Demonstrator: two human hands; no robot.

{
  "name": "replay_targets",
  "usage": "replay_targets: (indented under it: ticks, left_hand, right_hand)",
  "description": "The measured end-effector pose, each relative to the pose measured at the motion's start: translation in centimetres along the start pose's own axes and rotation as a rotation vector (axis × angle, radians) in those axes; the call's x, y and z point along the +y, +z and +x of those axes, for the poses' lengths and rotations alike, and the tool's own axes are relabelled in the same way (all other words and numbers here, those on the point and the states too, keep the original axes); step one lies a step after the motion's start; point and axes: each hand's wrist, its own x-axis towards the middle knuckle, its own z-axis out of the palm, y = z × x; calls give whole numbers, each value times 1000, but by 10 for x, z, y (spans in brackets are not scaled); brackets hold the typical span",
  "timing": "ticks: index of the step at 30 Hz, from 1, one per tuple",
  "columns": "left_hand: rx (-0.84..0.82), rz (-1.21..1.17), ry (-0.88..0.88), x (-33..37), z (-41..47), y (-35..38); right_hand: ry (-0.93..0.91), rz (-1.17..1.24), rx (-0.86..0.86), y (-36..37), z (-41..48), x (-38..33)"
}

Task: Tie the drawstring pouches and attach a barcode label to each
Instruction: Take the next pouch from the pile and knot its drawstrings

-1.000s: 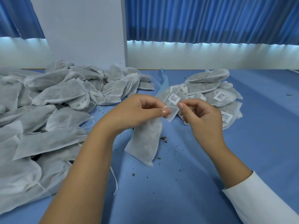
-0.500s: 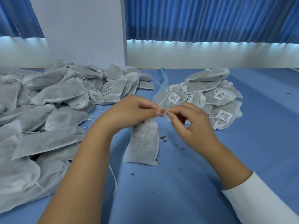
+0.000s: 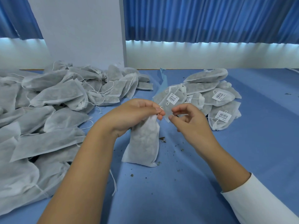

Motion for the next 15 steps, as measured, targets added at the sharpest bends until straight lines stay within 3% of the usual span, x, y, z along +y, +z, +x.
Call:
replay_targets:
  ticks: [5,15]
  left_hand:
    - [43,11,-14,1,1,2]
    - [19,-34,-42,0,1,0]
  right_hand:
    - [-32,328,-140,2,-7,-6]
    - [2,393,-222,2,-5,-4]
